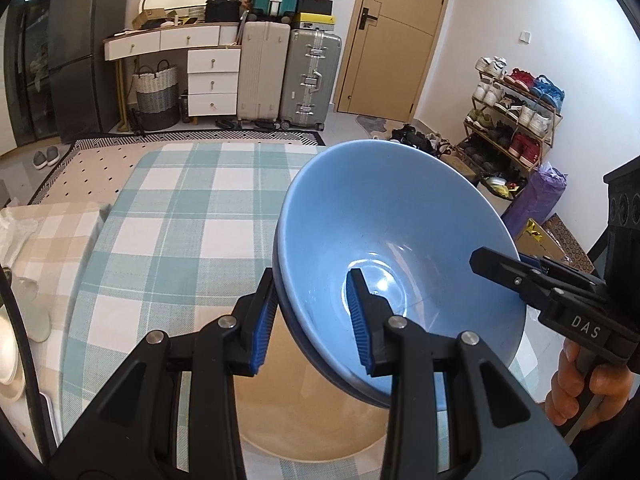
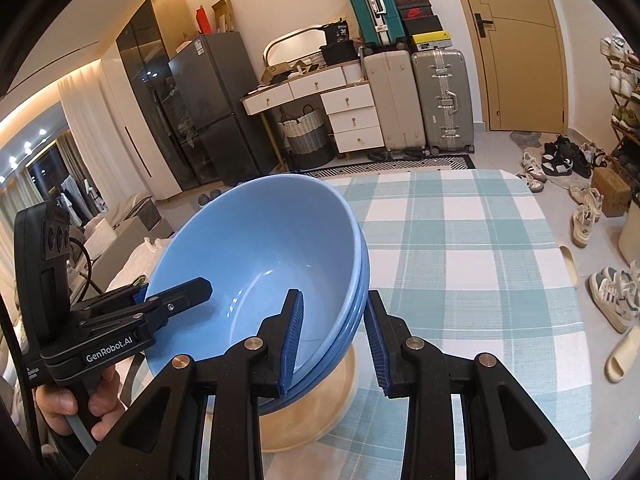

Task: Organize plates and bowls
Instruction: 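Lift the three nested blue bowls with both grippers and carry them over the cream plates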

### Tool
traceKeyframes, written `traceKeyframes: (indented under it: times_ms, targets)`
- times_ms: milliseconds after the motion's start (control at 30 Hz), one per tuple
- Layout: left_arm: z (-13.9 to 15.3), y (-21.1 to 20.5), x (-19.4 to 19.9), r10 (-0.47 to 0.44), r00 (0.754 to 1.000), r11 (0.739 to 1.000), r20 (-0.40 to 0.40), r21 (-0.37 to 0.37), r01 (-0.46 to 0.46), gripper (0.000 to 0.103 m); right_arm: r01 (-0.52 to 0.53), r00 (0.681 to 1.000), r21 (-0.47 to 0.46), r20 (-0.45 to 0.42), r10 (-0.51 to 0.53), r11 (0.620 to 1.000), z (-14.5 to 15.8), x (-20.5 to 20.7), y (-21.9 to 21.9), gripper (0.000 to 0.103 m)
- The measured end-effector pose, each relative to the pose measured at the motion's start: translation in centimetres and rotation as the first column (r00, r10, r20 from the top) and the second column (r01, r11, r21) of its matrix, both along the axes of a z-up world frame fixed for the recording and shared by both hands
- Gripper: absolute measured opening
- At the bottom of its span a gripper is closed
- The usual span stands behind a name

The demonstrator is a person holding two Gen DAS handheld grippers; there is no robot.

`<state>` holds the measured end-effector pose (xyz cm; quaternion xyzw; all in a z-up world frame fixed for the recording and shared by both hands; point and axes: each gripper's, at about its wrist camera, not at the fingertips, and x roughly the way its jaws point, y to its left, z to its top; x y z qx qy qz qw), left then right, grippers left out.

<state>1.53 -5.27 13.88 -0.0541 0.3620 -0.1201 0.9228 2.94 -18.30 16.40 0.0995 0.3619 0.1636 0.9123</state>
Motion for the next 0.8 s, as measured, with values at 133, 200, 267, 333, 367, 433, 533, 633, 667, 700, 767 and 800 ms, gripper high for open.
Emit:
traceKeyframes:
  times_ms: [133,200,267,333,367,433,533,633,667,700,767,800]
  targets:
    - [-0.6,1.6,-0.5,0.029,1.0,1.0,-0.003,0.008,-0.029,0.03,-0.022,1.0,0.003,-0.007,0.022,1.0,-0.6,0.5,1.1,0.032]
    - [-1.2,2.3,-0.2,0.046,0.999,0.999,-0.005,0.013,-0.046,0.03,-0.036,0.999,0.001,-0.011,0.036,0.999,-0.9,0.7,1.9,0.032]
    - [-1.6,3.1,-0.4,0.064,0.998,0.998,-0.006,0.016,-0.064,0.03,-0.049,0.999,-0.002,-0.018,0.049,0.999,-1.3,1.2,2.6,0.032]
    - [-2.1,3.8,-0.2,0.076,0.997,0.997,-0.013,0.019,-0.076,0.03,-0.063,0.998,-0.001,-0.027,0.063,0.998,-1.9,1.6,3.3,0.032]
    - [-2.3,4.1,0.0,0.082,0.996,0.996,-0.018,0.019,-0.082,0.03,-0.067,0.997,-0.001,-0.031,0.066,0.998,-2.1,1.8,3.5,0.032]
    - [-2.8,4.8,0.2,0.089,0.996,0.996,-0.028,0.018,-0.088,0.03,-0.077,0.996,-0.001,-0.042,0.077,0.997,-2.7,2.2,4.1,0.032]
    - [-3.7,5.4,0.9,0.098,0.994,0.995,-0.041,0.017,-0.098,0.03,-0.086,0.995,0.0,-0.059,0.086,0.996,-3.6,2.7,4.5,0.032]
    - [-4.7,5.8,1.8,0.106,0.993,0.994,-0.056,0.02,-0.105,0.03,-0.093,0.993,-0.004,-0.075,0.093,0.996,-4.5,3.4,4.9,0.032]
    - [-5.0,5.9,2.0,0.107,0.992,0.994,-0.062,0.02,-0.106,0.03,-0.095,0.992,-0.004,-0.078,0.094,0.995,-4.7,3.5,4.9,0.032]
    - [-5.4,6.0,2.2,0.109,0.992,0.994,-0.068,0.02,-0.108,0.03,-0.097,0.992,-0.004,-0.083,0.096,0.995,-4.9,3.6,4.9,0.032]
    - [-6.0,6.1,2.8,0.111,0.991,0.994,-0.078,0.021,-0.11,0.03,-0.099,0.991,-0.005,-0.092,0.098,0.995,-5.3,3.8,5.1,0.032]
    - [-6.3,6.1,3.0,0.112,0.99,0.994,-0.083,0.024,-0.11,0.03,-0.101,0.99,-0.007,-0.097,0.1,0.995,-5.6,4.0,5.1,0.032]
